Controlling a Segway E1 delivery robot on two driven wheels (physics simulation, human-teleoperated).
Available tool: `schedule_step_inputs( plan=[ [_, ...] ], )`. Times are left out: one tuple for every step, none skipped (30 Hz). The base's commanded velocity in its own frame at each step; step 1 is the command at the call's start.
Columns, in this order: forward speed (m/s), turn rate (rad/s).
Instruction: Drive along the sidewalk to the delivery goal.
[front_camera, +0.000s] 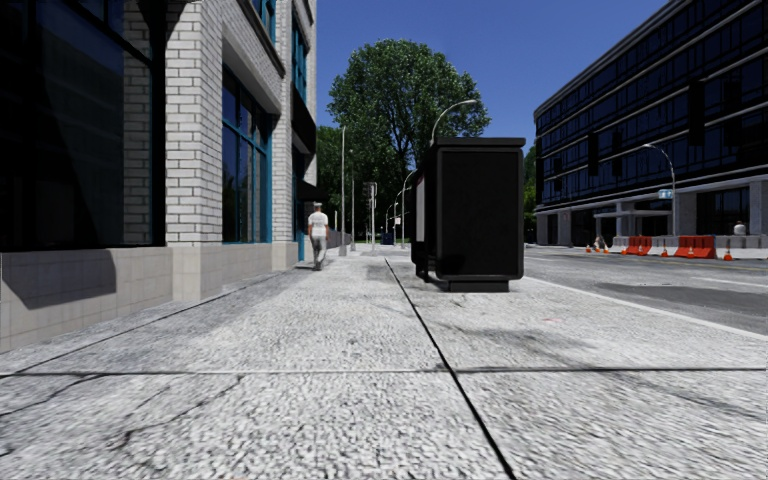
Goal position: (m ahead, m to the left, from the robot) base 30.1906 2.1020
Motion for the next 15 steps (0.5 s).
schedule_step_inputs(
  plan=[
    [2.0, 0.35],
    [2.0, 0.47],
    [2.0, 0.49],
    [2.0, 0.36],
    [2.0, 0.07],
    [2.0, 0.07],
    [2.0, 0.0],
    [2.0, 0.0],
    [2.0, 0.0],
    [2.0, 0.0],
    [2.0, 0.0],
    [2.0, 0.0],
    [2.0, 0.0],
    [2.0, 0.0],
    [2.0, 0.0]
  ],
)
